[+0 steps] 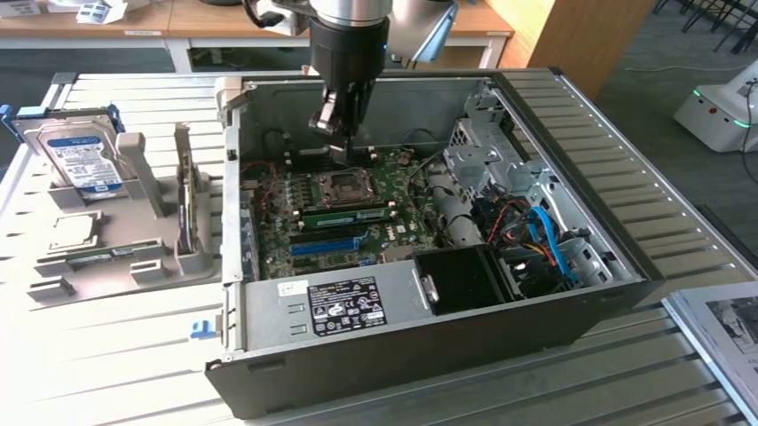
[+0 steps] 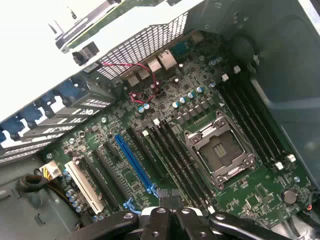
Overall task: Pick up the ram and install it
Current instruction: 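Press down the ram until it locks into place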
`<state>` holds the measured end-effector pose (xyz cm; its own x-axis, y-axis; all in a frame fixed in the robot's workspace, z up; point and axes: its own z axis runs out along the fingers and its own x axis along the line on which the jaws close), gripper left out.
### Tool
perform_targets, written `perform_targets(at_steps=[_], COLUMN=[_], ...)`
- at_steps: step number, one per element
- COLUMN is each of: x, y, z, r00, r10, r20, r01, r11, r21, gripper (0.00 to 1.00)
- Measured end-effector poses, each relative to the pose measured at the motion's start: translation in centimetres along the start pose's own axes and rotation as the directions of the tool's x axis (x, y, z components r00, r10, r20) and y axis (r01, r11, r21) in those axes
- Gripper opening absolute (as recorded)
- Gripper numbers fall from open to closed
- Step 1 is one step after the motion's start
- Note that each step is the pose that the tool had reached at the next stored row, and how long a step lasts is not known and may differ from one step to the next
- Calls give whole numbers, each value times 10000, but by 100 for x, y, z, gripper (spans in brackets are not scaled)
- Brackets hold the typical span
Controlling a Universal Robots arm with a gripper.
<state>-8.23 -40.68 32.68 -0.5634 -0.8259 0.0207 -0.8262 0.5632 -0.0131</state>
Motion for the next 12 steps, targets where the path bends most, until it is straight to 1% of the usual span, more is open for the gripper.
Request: perform_targets(at_steps=[9, 12], x=[0, 0], y=[0, 0], z=[0, 0], r00=[9986, 9980], r10=[535, 639], r20=[-9, -10], r01=[-535, -639], r11=[9986, 9980], r21=[-10, -12], gripper=[10, 10])
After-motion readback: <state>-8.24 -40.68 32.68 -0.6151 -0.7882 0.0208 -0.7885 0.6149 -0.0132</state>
